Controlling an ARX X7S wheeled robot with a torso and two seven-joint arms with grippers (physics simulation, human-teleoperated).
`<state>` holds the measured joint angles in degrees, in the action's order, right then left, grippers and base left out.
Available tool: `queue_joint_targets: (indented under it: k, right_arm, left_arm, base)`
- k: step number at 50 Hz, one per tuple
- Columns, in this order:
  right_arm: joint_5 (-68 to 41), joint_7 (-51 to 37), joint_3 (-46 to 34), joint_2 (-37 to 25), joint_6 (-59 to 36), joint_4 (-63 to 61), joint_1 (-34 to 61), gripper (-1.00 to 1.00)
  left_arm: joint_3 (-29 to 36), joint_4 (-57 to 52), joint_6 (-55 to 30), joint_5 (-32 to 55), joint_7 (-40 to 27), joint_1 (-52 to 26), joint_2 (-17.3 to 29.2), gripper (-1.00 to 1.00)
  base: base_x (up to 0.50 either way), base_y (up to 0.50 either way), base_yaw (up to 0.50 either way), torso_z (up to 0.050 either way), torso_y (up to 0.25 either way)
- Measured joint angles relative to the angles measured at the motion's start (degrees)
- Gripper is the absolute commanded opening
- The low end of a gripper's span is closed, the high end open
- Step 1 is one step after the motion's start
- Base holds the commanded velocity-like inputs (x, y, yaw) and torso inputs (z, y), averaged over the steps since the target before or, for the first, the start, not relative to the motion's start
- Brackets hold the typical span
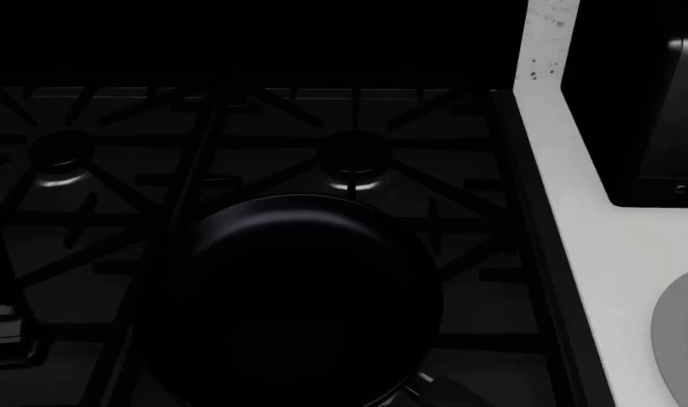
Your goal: Pick the mango from the pan and place it on the plate.
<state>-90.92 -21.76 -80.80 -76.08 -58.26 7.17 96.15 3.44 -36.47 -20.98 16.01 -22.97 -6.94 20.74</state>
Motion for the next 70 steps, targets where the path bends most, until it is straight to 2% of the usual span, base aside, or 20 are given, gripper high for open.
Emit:
queue_joint_targets:
  k: [56,57,70]
  right_arm:
    - [-0.7,0.6,-1.0,-0.7,8.3,0.9,-6.8,-1.00]
    - [-0.8,0.6,-1.0,-0.8,8.4,0.9,-6.9,1.00]
    - [-0.2,0.9,0.0,-1.2,8.5,0.7,-5.5,1.00]
  left_arm:
    - [0.6,1.4,1.4,0.7,-0.5,0.1,0.4,1.00]
    - [0.6,1.5,1.5,0.7,-0.5,0.2,0.4,1.00]
    - [0.4,1.8,2.2,0.9,-0.5,0.7,0.5,1.00]
  base:
    - [0.00,0.00,0.00,0.000,0.001]
    - [0.00,0.00,0.00,0.000,0.000]
    - [0.00,0.00,0.00,0.000,0.000]
